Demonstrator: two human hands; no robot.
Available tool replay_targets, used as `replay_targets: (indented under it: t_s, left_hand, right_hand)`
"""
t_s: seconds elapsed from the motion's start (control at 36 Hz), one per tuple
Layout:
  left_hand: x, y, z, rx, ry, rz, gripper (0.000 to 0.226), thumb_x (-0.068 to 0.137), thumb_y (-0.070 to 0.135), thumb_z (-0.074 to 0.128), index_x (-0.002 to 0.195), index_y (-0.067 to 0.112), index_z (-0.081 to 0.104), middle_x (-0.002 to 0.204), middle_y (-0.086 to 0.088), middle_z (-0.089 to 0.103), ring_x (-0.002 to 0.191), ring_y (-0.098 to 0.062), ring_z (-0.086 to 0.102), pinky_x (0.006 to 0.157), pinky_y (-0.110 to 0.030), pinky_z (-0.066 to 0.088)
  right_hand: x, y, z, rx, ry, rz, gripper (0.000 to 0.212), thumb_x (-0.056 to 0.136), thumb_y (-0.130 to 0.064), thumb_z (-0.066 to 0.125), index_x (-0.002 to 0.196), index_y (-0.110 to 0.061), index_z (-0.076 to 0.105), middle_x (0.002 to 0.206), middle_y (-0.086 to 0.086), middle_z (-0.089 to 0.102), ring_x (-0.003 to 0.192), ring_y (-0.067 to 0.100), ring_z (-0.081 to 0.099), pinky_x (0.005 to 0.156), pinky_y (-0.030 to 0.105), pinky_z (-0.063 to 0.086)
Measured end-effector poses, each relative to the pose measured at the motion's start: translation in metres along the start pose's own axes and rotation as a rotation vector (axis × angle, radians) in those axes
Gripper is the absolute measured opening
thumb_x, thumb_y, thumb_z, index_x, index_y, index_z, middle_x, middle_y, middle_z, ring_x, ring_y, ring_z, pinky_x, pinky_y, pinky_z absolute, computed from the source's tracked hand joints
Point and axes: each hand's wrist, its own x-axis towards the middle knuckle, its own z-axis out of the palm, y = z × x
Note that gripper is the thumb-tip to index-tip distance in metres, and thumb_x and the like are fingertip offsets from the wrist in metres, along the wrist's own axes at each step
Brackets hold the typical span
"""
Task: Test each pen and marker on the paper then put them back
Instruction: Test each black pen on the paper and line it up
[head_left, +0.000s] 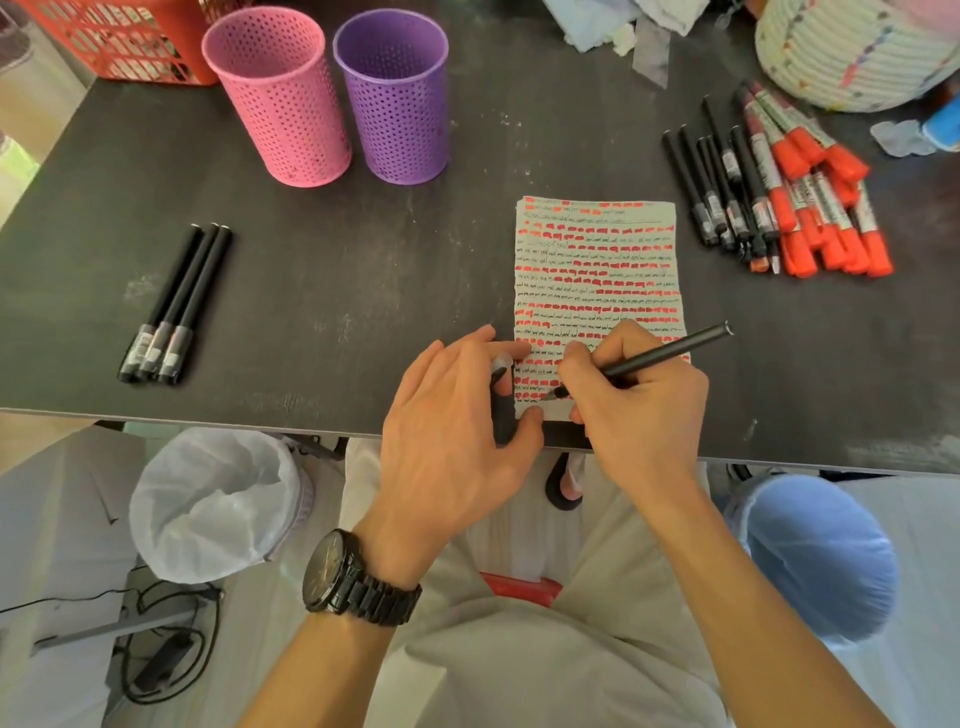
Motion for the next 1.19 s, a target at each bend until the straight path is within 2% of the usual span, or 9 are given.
replay_targets:
  t_s: [0.33, 0.69, 1.19]
  left_hand:
    - [-0.0004, 0.0021, -0.0011, -0.003, 0.002, -0.004, 0.047, 0.08, 0.036, 0.068, 0.124, 0.021, 0.06, 0.107, 0.011, 0.063, 0.136, -0.007, 0.05, 0.12, -0.036, 0.03]
    - [-0.0001, 0.0013, -0.0013, 0.006, -0.006, -0.005, 0.048, 0.081, 0.036, 0.067, 0.125, 0.021, 0.06, 0.111, 0.007, 0.067, 0.136, -0.008, 0.05, 0.12, -0.035, 0.029]
    - [-0.0001, 0.0007, -0.0013, 0.013, -0.008, -0.005, 0.047, 0.08, 0.036, 0.067, 0.124, 0.021, 0.06, 0.11, 0.008, 0.065, 0.134, -0.008, 0.052, 0.119, -0.035, 0.03]
  right_hand:
    - [0.0, -0.0003, -0.0015, -0.018, -0.008, -0.022, 0.028, 0.085, -0.017, 0.068, 0.063, -0.009, 0.053, 0.051, 0.007, 0.058, 0.05, 0.026, 0.06, 0.053, 0.039, 0.05]
    - [0.0002, -0.0001, -0.0017, -0.003, 0.005, -0.029, 0.028, 0.085, -0.019, 0.067, 0.063, -0.013, 0.052, 0.052, 0.008, 0.058, 0.052, 0.025, 0.063, 0.055, 0.036, 0.052]
    - [-0.0001, -0.0016, -0.0028, 0.005, -0.007, -0.02, 0.029, 0.087, -0.016, 0.067, 0.063, -0.012, 0.051, 0.053, 0.007, 0.057, 0.053, 0.029, 0.063, 0.053, 0.039, 0.049]
